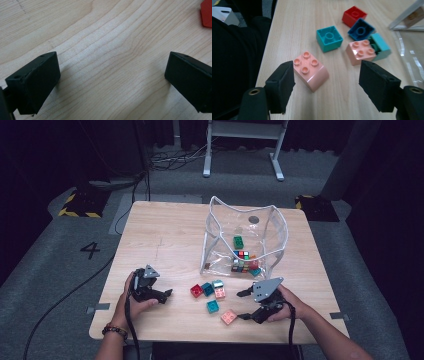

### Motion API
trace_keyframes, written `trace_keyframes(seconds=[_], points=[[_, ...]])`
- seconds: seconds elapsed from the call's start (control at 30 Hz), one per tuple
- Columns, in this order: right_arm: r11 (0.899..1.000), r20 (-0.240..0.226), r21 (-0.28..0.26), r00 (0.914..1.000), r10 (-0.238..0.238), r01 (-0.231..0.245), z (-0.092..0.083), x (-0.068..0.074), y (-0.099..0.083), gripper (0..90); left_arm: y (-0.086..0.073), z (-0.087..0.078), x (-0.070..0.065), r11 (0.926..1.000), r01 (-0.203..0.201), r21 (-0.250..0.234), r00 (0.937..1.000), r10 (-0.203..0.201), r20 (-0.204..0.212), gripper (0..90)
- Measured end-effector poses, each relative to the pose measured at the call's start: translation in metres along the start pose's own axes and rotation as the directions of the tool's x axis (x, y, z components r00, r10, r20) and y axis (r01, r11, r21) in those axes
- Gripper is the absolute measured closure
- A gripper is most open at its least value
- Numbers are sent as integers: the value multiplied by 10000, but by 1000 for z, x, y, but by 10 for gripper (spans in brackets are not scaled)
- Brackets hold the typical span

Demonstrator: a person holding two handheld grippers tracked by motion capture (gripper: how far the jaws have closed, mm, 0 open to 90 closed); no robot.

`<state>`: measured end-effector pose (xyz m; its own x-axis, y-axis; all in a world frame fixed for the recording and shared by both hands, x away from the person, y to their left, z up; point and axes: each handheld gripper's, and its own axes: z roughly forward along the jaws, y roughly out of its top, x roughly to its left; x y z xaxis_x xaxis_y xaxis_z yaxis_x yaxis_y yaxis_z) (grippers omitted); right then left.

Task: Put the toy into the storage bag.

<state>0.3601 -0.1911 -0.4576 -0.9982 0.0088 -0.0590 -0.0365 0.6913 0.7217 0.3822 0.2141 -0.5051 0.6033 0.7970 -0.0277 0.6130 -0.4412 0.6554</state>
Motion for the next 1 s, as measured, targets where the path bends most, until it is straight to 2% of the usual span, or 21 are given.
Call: trace_keyframes(seconds=[0.03, 0.1, 0.13, 0.17, 0.23, 0.27, 0.33, 0.4, 0.47, 0.57, 0.67, 0.7, 0.73, 0.77, 0.8, 0.87, 0.9, 0.97, 1.0], points=[[9999, -101, -46, 9998, 145, -145, 5, 1, -1, 291, 0, 0, 0, 10000, 0, -1, 10000, 0, 1, 3], [10000, -450, 53, 9990, -49, 52, 14, 0, -3, 285, 0, 0, 0, 10000, -2, -2, 10000, 2, 1, 3], [10000, -572, 46, 9984, 10, -7, 18, 1, -4, 287, 0, 0, 0, 10000, 2, -4, 10000, -2, 2, 3], [10000, -619, 19, 9980, 92, -91, 22, 1, -5, 286, 0, 0, 0, 10000, 2, -3, 10000, -2, 1, 3], [9999, -788, 62, 9969, -81, 86, 29, 1, -7, 285, 0, 0, 0, 10000, -1, -2, 10000, 1, -1, 3], [9999, -728, 96, 9973, -135, 143, 33, 2, -8, 283, 0, 0, 0, 10000, 0, -2, 10000, 0, 0, 3], [9999, -1016, 76, 9947, -125, 133, 37, 2, -9, 285, 0, 0, 0, 10000, 4, -3, 10000, -4, -1, 3], [10000, -1014, 57, 9948, 70, -64, 42, 4, -9, 285, 0, 0, 0, 10000, 2, -3, 10000, -2, 0, 3], [9995, -1075, 198, 9940, -211, 234, 47, 4, -9, 285, 0, 0, 0, 10000, 3, -4, 10000, -3, 1, 3], [9991, -898, 332, 9957, -225, 256, 52, 5, -7, 287, 0, 0, 0, 10000, 0, -2, 10000, 0, 0, 3], [9998, -915, 159, 9958, 86, -72, 55, 6, -7, 297, 0, 0, 0, 10000, 5, -5, 10000, -5, 2, 3], [9999, -892, 160, 9960, 64, -50, 55, 6, -7, 324, 0, 0, 0, 10000, 2, -3, 10000, -2, 1, 4], [9998, -873, 126, 9961, -151, 163, 53, 4, -8, 373, 0, 0, 0, 10000, 2, -4, 10000, -2, 2, 3], [10000, -863, -68, 9963, 19, -25, 54, 5, -9, 404, 0, 0, 0, 10000, 5, -6, 10000, -5, 0, 3], [9990, -848, -336, 9959, -327, 300, 54, 2, -10, 412, 0, 0, 0, 10000, 1, -3, 10000, -1, 2, 3], [9990, -826, -435, 9965, -111, 76, 53, 3, -12, 419, 0, 0, 0, 10000, 4, -4, 10000, -4, 1, 3], [9985, -861, -481, 9959, -292, 251, 53, 2, -13, 424, 0, 0, 0, 10000, 2, -4, 10000, -2, 0, 3], [9988, -822, -469, 9965, -154, 116, 52, 4, -13, 439, 0, 0, 0, 10000, 1, -6, 10000, -1, 0, 3], [9979, -890, -547, 9952, -402, 354, 51, 2, -15, 472, 0, 0, 0, 10000, 1, -4, 10000, -1, -1, 3]])
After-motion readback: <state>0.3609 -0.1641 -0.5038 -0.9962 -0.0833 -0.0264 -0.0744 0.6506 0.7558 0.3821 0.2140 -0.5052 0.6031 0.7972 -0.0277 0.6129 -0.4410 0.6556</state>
